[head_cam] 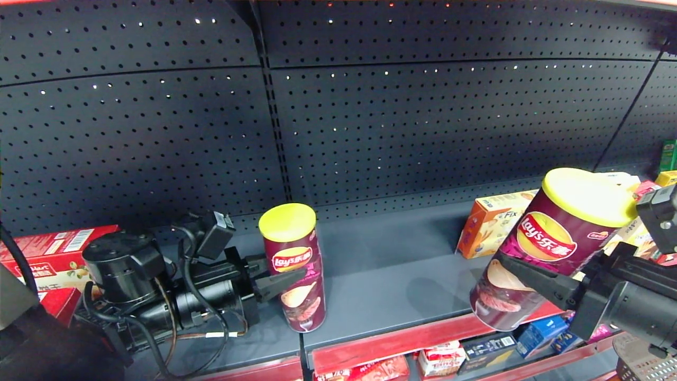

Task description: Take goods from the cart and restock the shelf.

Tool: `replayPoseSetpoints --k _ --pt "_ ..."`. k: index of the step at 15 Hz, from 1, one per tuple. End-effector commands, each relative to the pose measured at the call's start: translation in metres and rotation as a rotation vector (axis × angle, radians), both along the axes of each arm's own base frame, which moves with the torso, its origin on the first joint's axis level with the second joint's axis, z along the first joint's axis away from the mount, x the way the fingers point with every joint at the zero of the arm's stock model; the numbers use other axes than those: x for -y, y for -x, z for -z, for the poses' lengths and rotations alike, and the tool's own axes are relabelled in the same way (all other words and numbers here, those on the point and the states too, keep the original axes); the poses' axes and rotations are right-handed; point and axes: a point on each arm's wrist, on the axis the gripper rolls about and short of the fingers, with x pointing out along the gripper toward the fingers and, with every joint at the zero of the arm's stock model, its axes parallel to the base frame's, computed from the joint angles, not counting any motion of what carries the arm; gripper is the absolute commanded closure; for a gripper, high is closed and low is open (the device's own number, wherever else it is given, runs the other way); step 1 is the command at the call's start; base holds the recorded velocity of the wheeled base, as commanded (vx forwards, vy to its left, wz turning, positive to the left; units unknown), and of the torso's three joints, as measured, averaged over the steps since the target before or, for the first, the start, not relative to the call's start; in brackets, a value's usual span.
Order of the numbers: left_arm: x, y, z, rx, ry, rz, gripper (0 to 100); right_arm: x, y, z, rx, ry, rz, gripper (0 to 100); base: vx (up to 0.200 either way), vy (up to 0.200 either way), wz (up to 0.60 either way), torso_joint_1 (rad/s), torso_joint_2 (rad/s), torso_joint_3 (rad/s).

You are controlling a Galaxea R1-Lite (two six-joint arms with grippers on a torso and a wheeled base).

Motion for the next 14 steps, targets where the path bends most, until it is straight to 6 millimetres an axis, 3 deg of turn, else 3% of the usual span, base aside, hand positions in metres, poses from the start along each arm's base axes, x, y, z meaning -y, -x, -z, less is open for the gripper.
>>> replayPoseSetpoints --k 1,3,4,9,14 --pt "0.000 0.001 0.003 -0.012 -0.004 -0.001 100 0.000 0.000 0.000 0.001 0.000 0.002 100 0.000 0.000 0.00 0.000 0.00 0.000" --pt "-0.001 0.002 0.004 -0.018 -0.006 -0.005 100 0.001 0.000 0.000 0.002 -0.001 0.002 100 0.000 0.000 0.00 0.000 0.00 0.000" --pt "-0.001 0.002 0.004 -0.018 -0.007 -0.005 0 0.001 0.000 0.000 0.001 0.000 0.003 100 0.000 0.000 0.00 0.000 0.00 0.000" --pt "-0.001 0.002 0.003 -0.012 -0.007 -0.024 0 0.002 0.000 0.001 -0.003 0.002 0.006 100 0.000 0.000 0.00 0.000 0.00 0.000" --pt "-0.018 0.024 -0.009 0.009 0.000 -0.074 0 0.008 0.006 0.009 -0.018 0.011 0.021 100 0.000 0.000 0.00 0.000 0.00 0.000"
